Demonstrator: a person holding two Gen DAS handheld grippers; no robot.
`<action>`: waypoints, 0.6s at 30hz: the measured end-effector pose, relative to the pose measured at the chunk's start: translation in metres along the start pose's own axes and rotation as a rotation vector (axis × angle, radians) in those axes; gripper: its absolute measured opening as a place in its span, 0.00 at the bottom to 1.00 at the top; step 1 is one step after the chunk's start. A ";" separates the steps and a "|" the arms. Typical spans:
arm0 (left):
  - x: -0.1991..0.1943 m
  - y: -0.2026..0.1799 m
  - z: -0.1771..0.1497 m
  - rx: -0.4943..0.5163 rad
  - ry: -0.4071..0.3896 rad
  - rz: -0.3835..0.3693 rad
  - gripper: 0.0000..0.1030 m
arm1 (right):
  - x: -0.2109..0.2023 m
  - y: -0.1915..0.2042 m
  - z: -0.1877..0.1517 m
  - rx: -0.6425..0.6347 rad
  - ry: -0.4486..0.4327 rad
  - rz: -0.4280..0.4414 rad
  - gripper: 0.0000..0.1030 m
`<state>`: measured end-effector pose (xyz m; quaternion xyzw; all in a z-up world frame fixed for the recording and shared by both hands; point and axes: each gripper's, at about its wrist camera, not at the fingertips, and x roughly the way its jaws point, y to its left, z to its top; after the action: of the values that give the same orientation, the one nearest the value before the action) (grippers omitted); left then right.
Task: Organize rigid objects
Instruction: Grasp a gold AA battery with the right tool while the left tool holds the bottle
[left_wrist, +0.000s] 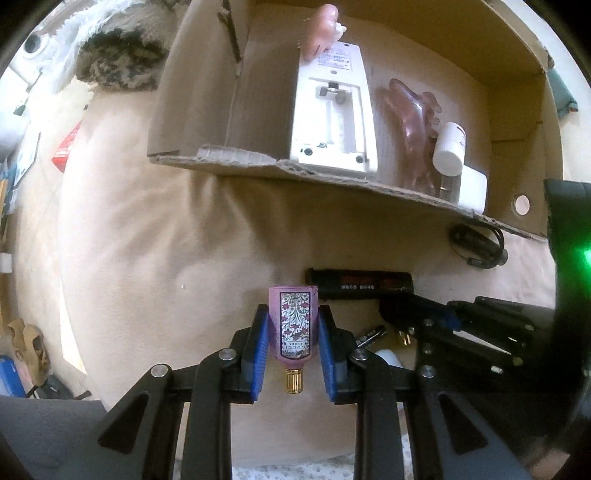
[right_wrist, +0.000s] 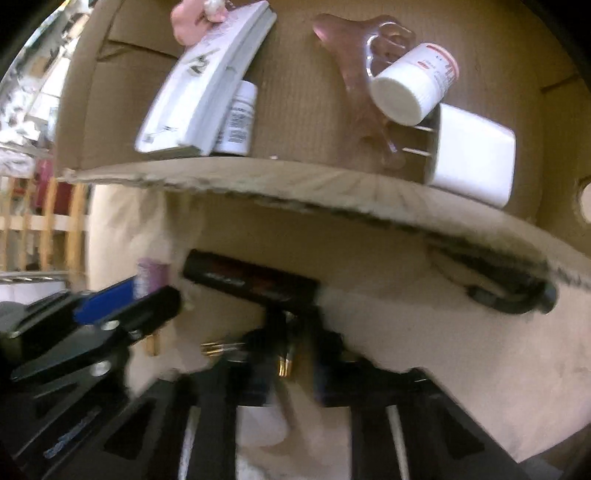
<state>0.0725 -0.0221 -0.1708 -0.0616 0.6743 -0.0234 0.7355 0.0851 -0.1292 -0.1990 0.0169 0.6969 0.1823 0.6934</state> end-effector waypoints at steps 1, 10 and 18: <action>0.000 0.000 -0.001 0.000 0.000 0.000 0.22 | -0.002 0.000 0.000 -0.008 -0.005 -0.002 0.11; -0.011 0.002 -0.006 -0.026 -0.025 0.012 0.22 | -0.027 0.002 -0.019 -0.008 -0.061 0.050 0.11; -0.045 -0.003 -0.015 -0.037 -0.083 0.003 0.22 | -0.072 -0.004 -0.029 0.018 -0.174 0.081 0.11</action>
<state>0.0536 -0.0209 -0.1271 -0.0751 0.6435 -0.0072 0.7617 0.0609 -0.1593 -0.1321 0.0670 0.6344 0.2020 0.7431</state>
